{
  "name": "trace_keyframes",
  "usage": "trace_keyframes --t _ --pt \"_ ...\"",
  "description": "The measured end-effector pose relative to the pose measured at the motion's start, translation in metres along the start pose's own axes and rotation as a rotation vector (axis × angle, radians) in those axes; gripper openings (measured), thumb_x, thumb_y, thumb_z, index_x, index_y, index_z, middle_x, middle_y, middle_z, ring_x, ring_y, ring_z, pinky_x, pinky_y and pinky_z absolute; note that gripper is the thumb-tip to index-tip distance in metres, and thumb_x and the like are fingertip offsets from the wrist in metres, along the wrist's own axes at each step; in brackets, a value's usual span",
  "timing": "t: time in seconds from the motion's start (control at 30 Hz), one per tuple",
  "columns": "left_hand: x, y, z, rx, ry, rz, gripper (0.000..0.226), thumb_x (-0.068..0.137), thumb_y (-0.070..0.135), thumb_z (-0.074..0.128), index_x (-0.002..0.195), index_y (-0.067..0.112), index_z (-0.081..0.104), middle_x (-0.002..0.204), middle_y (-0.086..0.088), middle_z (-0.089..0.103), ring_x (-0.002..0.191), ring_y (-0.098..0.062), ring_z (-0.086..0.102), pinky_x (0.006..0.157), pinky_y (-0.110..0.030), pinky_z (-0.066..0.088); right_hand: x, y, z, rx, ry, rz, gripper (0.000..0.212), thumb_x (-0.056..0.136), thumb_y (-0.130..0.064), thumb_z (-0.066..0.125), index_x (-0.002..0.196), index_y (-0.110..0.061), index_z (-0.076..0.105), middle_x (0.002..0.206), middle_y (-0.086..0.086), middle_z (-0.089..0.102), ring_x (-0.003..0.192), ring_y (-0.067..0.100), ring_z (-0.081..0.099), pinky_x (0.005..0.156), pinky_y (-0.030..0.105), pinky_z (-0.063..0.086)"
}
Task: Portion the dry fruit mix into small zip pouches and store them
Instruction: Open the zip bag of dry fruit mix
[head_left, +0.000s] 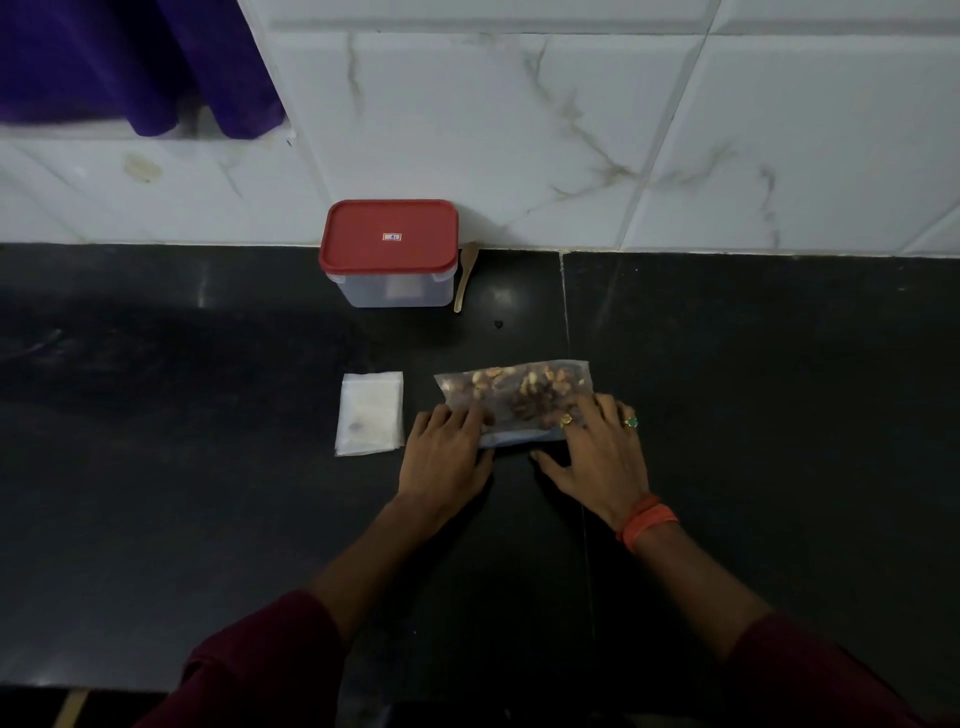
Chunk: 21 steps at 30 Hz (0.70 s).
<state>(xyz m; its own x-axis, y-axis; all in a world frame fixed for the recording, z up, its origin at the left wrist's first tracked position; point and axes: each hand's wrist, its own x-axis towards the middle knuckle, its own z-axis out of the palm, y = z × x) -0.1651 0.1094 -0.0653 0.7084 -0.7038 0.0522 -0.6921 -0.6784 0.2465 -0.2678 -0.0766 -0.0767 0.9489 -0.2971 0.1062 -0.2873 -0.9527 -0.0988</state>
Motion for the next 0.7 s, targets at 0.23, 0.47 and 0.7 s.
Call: trace_keyframes --t 0.23,0.47,0.7 --pt "-0.018 0.005 0.011 -0.002 -0.027 -0.046 0.041 0.083 0.050 0.066 0.116 0.025 0.064 0.113 -0.001 0.058 0.102 -0.023 0.054 0.086 -0.037 0.047 -0.015 -0.003 0.003 0.051 -0.031 -0.024 0.054 0.076 -0.061 0.062 0.117 -0.026 0.066 0.115 -0.002 0.063 0.112 0.022 0.056 0.102 0.045 0.036" --pt "-0.035 0.012 0.017 -0.058 0.016 -0.026 0.028 0.085 0.054 0.064 0.098 0.030 0.060 0.106 0.007 0.059 0.099 -0.017 0.052 0.085 -0.033 0.046 -0.034 -0.006 0.005 0.129 0.016 -0.046 0.048 0.080 -0.067 0.051 0.100 -0.029 0.073 0.106 -0.004 0.062 0.108 0.021 0.056 0.097 0.043 0.035" --pt "-0.045 0.011 0.019 -0.097 0.021 -0.045 0.023 0.089 0.045 0.063 0.108 0.032 0.062 0.101 0.010 0.062 0.092 -0.015 0.057 0.079 -0.032 0.047 -0.046 -0.010 0.010 0.196 -0.025 0.013 0.040 0.081 -0.058 0.051 0.108 -0.034 0.069 0.106 -0.009 0.062 0.106 0.018 0.057 0.100 0.044 0.035"
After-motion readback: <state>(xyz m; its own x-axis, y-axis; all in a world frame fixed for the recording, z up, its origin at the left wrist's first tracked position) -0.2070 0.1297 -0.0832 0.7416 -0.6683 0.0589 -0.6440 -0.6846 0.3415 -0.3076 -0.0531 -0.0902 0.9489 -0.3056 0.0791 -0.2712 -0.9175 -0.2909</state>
